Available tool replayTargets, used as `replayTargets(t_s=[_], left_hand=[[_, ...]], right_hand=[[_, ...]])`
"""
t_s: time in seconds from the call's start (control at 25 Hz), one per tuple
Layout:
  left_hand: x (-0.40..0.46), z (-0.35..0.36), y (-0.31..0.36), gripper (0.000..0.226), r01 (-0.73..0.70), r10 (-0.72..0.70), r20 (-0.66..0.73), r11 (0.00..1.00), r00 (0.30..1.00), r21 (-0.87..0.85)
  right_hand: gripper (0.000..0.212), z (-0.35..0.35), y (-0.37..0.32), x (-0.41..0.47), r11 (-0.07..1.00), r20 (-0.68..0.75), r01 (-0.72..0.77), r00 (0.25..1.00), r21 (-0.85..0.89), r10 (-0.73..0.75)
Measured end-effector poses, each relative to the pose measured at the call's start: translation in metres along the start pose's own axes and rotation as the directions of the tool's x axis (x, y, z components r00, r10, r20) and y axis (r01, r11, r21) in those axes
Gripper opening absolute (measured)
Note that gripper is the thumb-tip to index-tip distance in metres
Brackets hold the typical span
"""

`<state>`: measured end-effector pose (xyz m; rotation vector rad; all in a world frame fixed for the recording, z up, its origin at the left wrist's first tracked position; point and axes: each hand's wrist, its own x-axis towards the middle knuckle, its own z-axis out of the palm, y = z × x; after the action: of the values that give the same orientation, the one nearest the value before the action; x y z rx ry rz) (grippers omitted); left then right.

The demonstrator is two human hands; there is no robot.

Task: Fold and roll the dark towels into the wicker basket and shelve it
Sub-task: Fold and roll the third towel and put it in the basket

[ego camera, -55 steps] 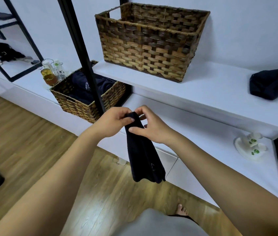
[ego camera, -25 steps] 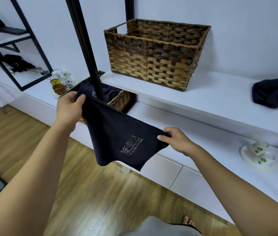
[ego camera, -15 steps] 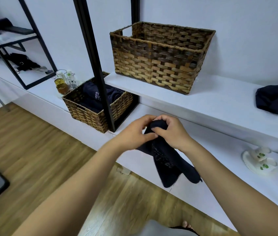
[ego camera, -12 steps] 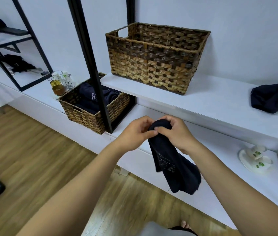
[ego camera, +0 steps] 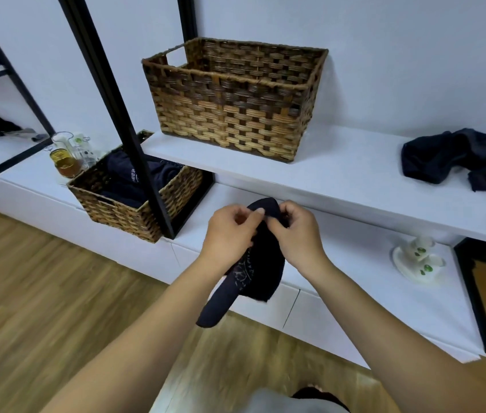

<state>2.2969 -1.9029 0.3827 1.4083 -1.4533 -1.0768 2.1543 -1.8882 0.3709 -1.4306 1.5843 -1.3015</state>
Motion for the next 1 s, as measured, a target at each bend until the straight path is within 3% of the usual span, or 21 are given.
replayTargets(t_s=[0.16,0.28,0.36,0.44,0.52,0.64,0.8,1.0], left_hand=[[-0.006,0.005,0.008,0.028,0.091,-0.083,0.039,0.951,0.996,-0.297],[-0.004,-0.005,0.006,0.016,0.164,-0.167,0.027,0.901,0.986,-0.403],[-0.002,-0.009,0.004,0.018,0.204,-0.203,0.047,0.885,0.978,-0.418],[-0.002,-0.009,0.003,0.022,0.226,-0.223,0.058,0.871,0.973,-0.437],[0.001,-0.011,0.001,0.016,0.246,-0.247,0.061,0.846,0.967,-0.474],[0.001,-0.014,0.000,0.022,0.294,-0.273,0.116,0.819,0.955,-0.493],[0.001,-0.019,0.000,0.030,0.351,-0.292,0.195,0.775,0.936,-0.526],[-0.001,-0.020,0.002,0.018,0.288,-0.229,0.178,0.821,0.957,-0.494]], right_hand=[[0.009,0.013,-0.006,-0.003,0.986,0.084,0.150,0.986,-0.079,-0.143],[0.028,0.014,-0.012,-0.004,0.995,0.165,0.095,0.982,0.007,-0.095],[0.032,0.014,-0.014,-0.003,0.997,0.168,0.074,0.983,0.013,-0.076],[0.023,0.018,-0.014,-0.002,0.997,0.160,0.080,0.984,-0.004,-0.079],[0.014,0.022,-0.013,-0.001,0.997,0.156,0.015,0.987,0.073,-0.027],[0.017,0.021,-0.011,0.003,0.991,0.159,-0.076,0.986,0.107,0.058],[0.020,0.014,-0.009,0.008,0.992,0.209,0.063,0.977,-0.109,-0.039],[0.015,0.008,-0.016,0.010,0.980,0.293,0.144,0.951,-0.140,-0.098]])
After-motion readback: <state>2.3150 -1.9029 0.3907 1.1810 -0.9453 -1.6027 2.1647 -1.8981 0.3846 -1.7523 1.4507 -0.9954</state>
